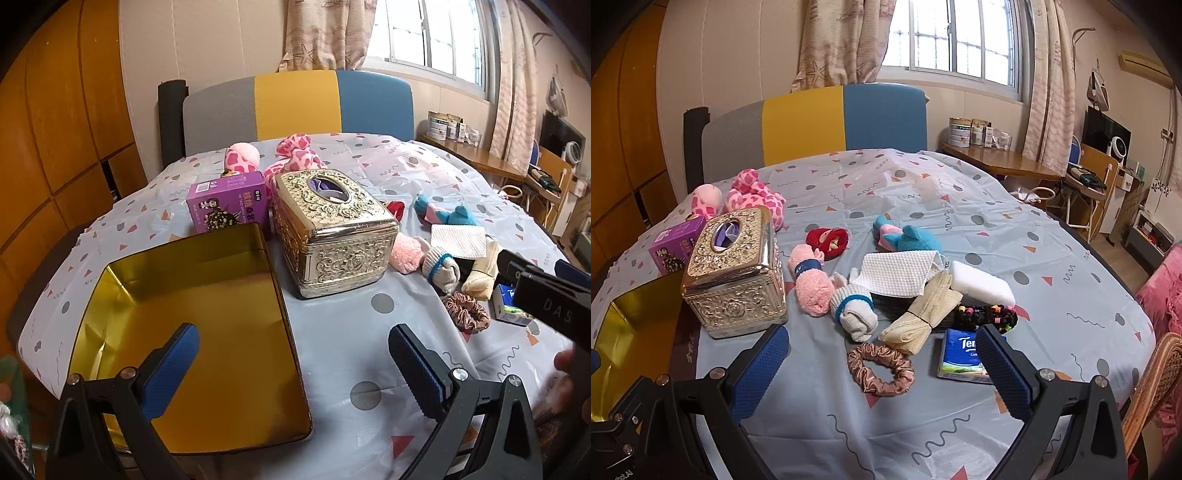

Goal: Organize soft objects
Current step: 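Move the left tool toward the soft items beside the tissue box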

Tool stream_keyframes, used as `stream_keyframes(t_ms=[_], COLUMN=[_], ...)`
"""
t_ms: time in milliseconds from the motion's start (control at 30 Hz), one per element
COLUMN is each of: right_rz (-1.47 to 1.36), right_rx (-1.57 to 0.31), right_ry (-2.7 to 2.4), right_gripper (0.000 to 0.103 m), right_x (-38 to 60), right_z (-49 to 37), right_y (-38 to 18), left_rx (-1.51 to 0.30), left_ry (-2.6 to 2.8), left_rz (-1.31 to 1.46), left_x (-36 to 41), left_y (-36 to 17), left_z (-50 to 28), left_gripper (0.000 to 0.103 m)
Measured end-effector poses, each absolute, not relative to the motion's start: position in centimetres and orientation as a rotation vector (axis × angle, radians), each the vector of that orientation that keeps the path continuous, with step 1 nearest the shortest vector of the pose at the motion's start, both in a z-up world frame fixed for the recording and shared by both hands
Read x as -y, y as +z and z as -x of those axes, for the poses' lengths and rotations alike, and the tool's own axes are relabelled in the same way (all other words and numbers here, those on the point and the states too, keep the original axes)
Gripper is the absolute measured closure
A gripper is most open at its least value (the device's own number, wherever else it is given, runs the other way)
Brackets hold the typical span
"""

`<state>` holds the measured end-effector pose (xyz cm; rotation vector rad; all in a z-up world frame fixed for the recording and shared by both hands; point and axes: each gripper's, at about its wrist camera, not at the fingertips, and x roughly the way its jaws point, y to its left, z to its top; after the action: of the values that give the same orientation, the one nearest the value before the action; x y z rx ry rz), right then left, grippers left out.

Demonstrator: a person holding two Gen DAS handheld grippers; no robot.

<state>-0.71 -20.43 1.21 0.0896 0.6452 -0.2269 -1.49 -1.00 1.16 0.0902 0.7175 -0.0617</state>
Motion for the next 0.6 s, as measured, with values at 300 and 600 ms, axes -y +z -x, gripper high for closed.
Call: stream_keyframes(t_ms=[300,600], right_rz=[-0.119,-0.310], right_rx=[-0.632,-0.604], right_ry=[-0.276,-0.273], right_gripper=[0.000,0.000], right_x=[23.2,29.8], right_z=[0.5,0.1], right_y=[1.9,2.8], left_rx=[-0.735,-0.750], left_ry=[-0.092,-0.149], left_rz=[-0.110,-0.108], left_x=[1.7,2.5], left_y=[0.9,0.8], left_z=[1.1,0.4], left_gripper=[0.000,0.000])
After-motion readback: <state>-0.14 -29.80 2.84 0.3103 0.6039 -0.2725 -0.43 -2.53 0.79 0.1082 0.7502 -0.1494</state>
